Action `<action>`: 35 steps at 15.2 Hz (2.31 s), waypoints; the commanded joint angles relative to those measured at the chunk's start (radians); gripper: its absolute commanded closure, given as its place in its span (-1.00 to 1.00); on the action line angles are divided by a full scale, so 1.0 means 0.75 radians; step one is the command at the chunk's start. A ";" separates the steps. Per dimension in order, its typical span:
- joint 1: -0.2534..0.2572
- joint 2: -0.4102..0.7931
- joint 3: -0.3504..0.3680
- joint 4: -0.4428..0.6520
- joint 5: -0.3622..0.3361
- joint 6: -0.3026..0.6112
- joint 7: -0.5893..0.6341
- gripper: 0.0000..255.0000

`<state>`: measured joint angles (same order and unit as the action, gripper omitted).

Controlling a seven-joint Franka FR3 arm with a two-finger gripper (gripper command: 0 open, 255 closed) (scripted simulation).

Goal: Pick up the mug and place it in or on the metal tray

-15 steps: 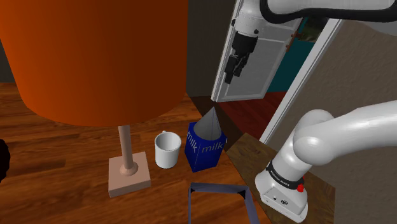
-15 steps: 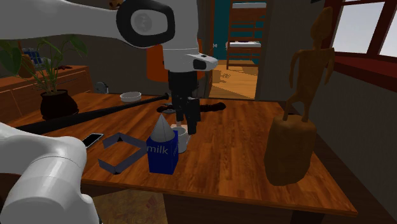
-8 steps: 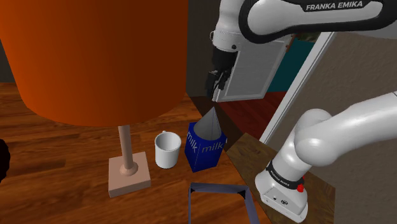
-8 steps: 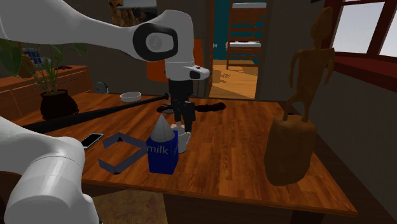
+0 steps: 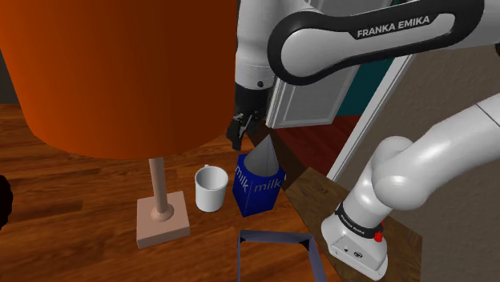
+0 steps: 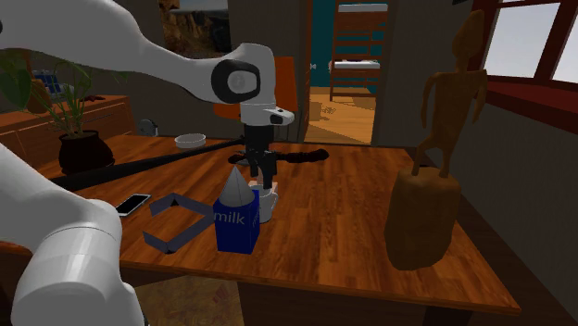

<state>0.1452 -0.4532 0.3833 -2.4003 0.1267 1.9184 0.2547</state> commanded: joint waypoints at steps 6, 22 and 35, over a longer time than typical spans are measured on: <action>0.030 0.293 0.187 0.129 -0.049 0.125 0.217 -1.00; 0.065 0.623 0.301 0.191 -0.215 0.322 0.447 -1.00; 0.065 0.623 0.301 0.191 -0.215 0.321 0.447 1.00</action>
<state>0.1939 0.0140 0.6092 -2.2573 -0.0347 2.1595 0.5897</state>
